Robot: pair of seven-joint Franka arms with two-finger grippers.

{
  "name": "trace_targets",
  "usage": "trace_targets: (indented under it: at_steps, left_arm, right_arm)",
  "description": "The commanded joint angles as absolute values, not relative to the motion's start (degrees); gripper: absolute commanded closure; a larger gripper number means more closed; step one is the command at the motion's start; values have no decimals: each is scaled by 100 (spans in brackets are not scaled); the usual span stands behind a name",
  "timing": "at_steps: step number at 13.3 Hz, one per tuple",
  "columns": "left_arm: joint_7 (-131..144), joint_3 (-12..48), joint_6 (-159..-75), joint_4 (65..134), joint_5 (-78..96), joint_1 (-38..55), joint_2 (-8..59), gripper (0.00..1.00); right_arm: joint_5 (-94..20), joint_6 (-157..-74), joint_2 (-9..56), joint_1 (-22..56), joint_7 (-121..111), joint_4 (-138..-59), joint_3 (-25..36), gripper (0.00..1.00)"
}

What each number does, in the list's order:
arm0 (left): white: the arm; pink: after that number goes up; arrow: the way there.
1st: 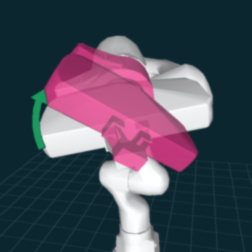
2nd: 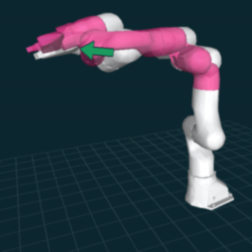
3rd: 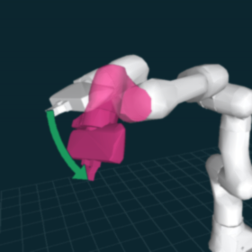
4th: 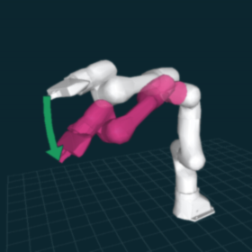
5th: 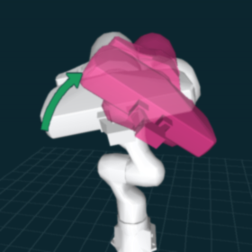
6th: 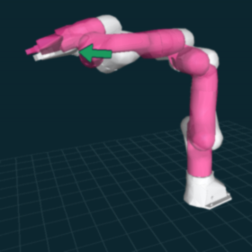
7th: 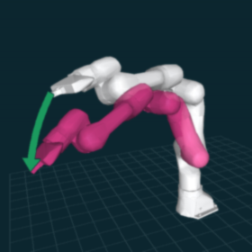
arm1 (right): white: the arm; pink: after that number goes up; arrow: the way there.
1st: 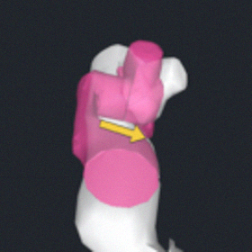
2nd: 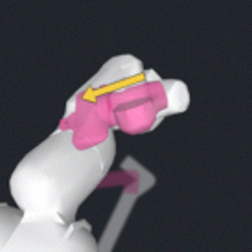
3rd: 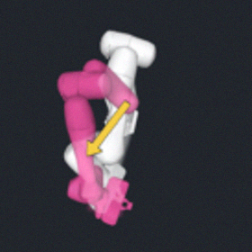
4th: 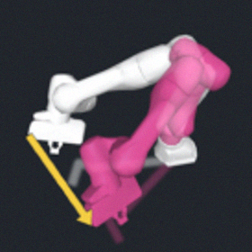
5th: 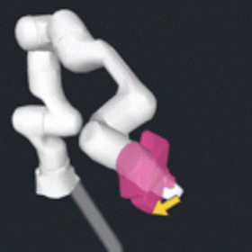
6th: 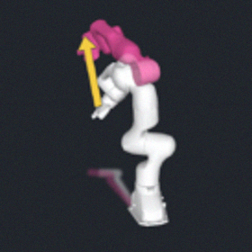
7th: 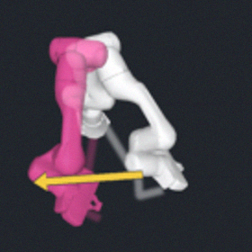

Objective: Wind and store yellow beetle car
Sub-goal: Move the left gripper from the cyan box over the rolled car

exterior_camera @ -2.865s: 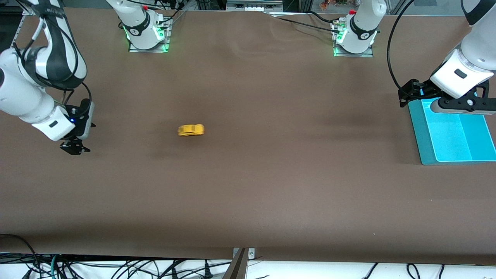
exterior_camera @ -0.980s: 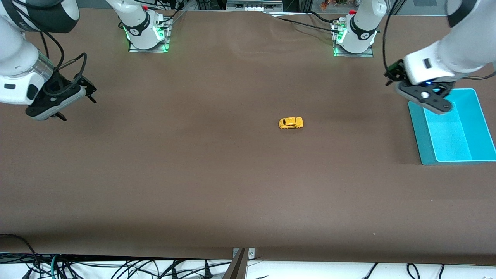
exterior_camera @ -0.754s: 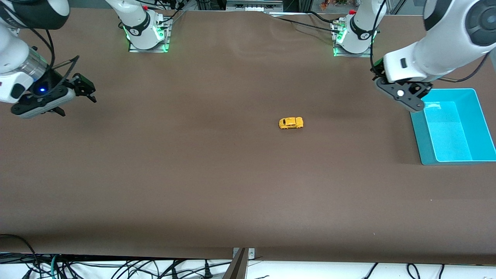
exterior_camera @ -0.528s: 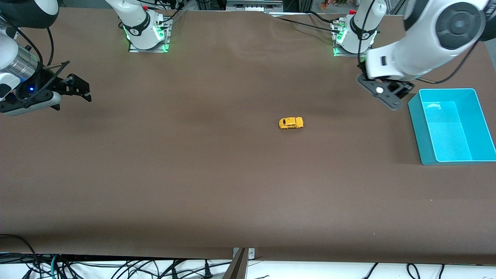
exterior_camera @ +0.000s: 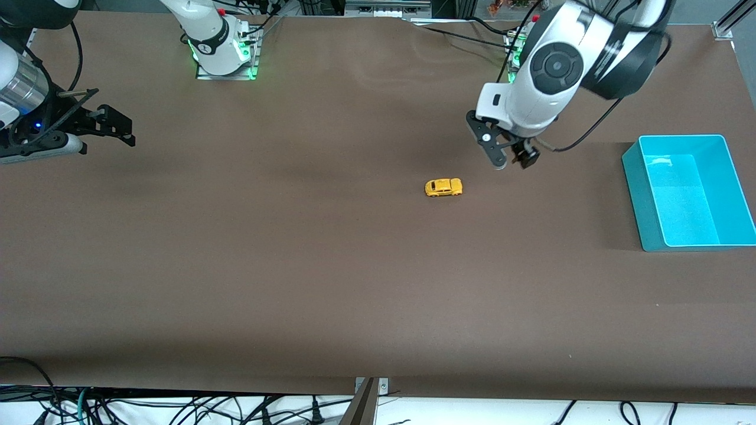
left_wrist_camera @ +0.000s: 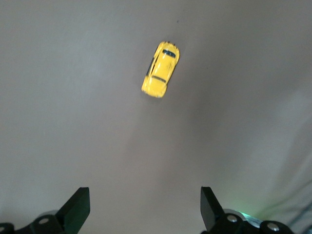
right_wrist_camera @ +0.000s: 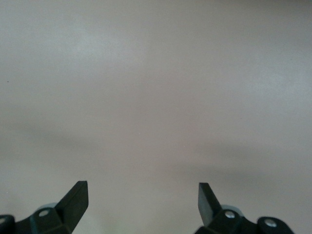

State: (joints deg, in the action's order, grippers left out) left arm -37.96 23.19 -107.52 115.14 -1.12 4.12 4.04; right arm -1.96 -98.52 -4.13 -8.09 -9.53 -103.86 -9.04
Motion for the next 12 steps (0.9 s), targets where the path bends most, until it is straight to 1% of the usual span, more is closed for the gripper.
trace_targets:
  at_steps: [1,4,5,6,8,12]
  left_arm:
    - [-4570,2320,-11616,12109,26,430,422,0]
    - [-4570,2469,-12644,12759,26,518,474,0]
    - [-4562,2574,-12978,12849,18,562,596,0]
    - [-4535,2671,-13216,12832,-61,562,824,0]
    - [-4221,2759,-13980,12841,-166,684,1298,0]
    - [-3166,2751,-14667,12815,-1054,852,2020,0]
  right_arm:
    - [-246,-9712,-396,-712,-861,-10283,-826,0]
    - [-211,-9721,-308,-729,-853,-10222,-826,0]
    - [-202,-9695,-290,-721,-818,-10161,-826,0]
    - [-193,-9651,-290,-729,-800,-10160,-826,0]
    - [-185,-9642,-281,-756,-809,-10151,-826,0]
    - [-53,-9527,-281,-721,-817,-10134,-844,0]
